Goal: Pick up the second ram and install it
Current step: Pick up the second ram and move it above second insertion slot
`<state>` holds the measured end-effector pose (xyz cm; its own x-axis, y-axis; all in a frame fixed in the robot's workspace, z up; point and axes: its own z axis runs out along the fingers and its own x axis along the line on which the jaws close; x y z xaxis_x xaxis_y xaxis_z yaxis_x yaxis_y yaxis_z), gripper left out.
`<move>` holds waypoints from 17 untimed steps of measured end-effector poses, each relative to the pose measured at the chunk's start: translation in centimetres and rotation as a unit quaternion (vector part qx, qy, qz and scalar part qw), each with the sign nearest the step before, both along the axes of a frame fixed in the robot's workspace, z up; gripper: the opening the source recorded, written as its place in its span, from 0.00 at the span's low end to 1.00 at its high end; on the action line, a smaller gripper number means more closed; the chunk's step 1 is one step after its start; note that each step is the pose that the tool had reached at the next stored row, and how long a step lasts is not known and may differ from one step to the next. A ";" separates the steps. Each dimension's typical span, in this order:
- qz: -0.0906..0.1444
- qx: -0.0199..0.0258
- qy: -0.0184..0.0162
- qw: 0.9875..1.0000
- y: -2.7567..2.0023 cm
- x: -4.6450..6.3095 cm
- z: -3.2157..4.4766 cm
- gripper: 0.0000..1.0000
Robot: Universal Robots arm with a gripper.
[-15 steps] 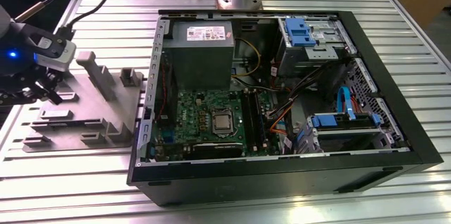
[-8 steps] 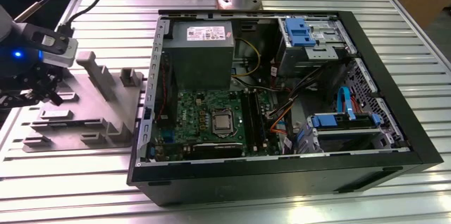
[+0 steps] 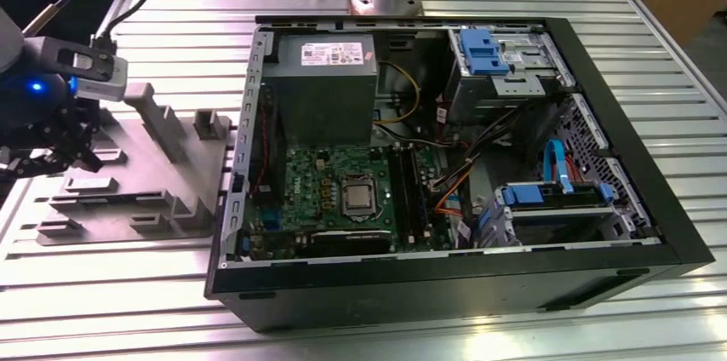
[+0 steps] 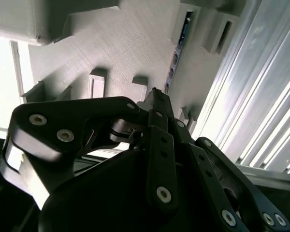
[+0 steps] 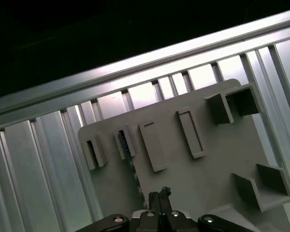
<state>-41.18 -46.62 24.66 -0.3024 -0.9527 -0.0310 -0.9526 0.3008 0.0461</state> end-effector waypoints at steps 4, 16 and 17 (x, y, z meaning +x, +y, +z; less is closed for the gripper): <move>0.037 0.000 0.000 0.999 0.00 0.0 -0.20 0.10; 0.137 -0.001 0.000 0.991 0.00 -0.1 -0.71 0.10; 0.140 -0.002 0.000 0.990 0.00 -0.1 -0.73 0.10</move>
